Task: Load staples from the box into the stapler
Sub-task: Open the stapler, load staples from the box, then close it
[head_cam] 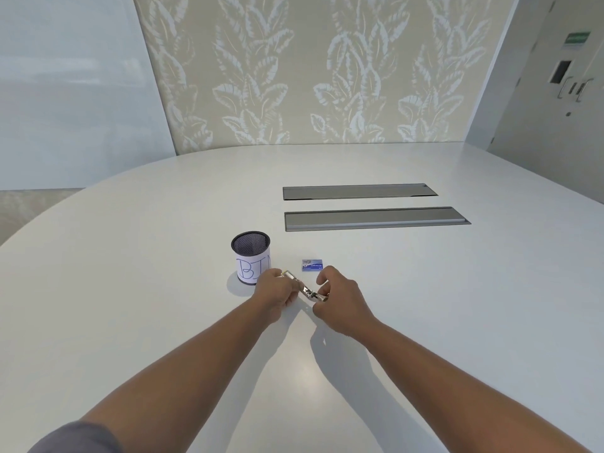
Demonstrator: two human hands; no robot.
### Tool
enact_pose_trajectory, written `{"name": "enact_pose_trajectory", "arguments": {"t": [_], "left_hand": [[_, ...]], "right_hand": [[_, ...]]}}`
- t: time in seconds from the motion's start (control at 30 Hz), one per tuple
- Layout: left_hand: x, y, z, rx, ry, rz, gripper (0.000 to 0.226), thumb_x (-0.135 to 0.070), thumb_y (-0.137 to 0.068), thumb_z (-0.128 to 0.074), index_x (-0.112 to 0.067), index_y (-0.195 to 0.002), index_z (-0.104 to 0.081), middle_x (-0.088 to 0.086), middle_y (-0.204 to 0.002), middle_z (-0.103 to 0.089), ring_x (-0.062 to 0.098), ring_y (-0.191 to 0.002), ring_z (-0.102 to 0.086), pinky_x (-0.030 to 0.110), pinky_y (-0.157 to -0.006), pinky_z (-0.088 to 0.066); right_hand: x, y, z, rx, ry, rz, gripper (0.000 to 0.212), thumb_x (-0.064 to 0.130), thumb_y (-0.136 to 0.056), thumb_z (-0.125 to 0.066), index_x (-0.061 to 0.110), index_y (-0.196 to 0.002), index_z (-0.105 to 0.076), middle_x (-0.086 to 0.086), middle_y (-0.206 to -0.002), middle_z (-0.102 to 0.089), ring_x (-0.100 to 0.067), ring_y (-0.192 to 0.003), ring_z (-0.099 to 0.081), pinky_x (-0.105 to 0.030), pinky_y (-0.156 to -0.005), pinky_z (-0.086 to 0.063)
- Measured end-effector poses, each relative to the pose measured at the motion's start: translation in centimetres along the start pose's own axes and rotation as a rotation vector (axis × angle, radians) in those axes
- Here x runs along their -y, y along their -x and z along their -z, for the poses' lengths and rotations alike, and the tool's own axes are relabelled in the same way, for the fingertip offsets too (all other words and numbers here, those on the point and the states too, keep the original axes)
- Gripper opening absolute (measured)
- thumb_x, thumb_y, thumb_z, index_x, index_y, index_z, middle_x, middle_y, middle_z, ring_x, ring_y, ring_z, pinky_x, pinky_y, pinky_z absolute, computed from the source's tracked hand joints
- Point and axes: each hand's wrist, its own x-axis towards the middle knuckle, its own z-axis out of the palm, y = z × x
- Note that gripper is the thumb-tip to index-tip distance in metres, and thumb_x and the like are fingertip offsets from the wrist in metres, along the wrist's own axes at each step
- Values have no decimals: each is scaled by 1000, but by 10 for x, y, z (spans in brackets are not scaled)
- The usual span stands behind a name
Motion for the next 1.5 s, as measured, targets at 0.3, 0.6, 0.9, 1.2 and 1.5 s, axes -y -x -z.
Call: {"name": "enact_pose_trajectory", "arguments": {"t": [0.3, 0.6, 0.9, 1.2, 1.5], "left_hand": [[-6, 11, 0, 86, 4, -67, 41, 10, -79, -75, -16, -107, -59, 13, -89, -69, 19, -70, -66, 30, -67, -59], [-19, 26, -2, 356, 71, -102, 30, 8, -92, -59, -7, -117, -61, 22, -115, -72, 30, -96, -71, 36, -85, -61], [-21, 26, -2, 258, -172, -261, 45, -53, -99, -49, -12, -92, -67, 2, -80, -68, 22, -70, -59, 35, -76, -56], [-5, 23, 3, 128, -386, -540, 43, -44, -105, -43, -29, -65, -50, -17, -56, -51, 4, -54, -46, 17, -56, -39], [-1, 16, 3, 50, -486, -538, 47, -43, -102, -51, -20, -64, -37, -12, -53, -40, 11, -53, -37, 27, -56, -35]], "right_hand": [[14, -15, 17, -114, -42, 135, 31, 20, -75, -77, 34, -91, -54, 11, -84, -70, -13, -68, -66, -31, -63, -54], [1, -15, 4, 97, -210, 237, 28, 43, -102, -51, 39, -129, -57, 8, -107, -70, -10, -85, -66, -27, -76, -53], [-9, -18, -1, 133, 4, 283, 35, 72, -93, -45, 37, -95, -49, 10, -70, -56, -4, -56, -47, -20, -55, -36], [-13, -18, 2, 124, 186, 307, 56, 79, -88, -40, 24, -81, -44, 4, -70, -57, -17, -60, -49, -35, -56, -38], [-21, -16, -8, 43, 472, 429, 46, 65, -100, -28, 23, -85, -37, 9, -61, -44, -20, -56, -45, -33, -49, -26]]}}
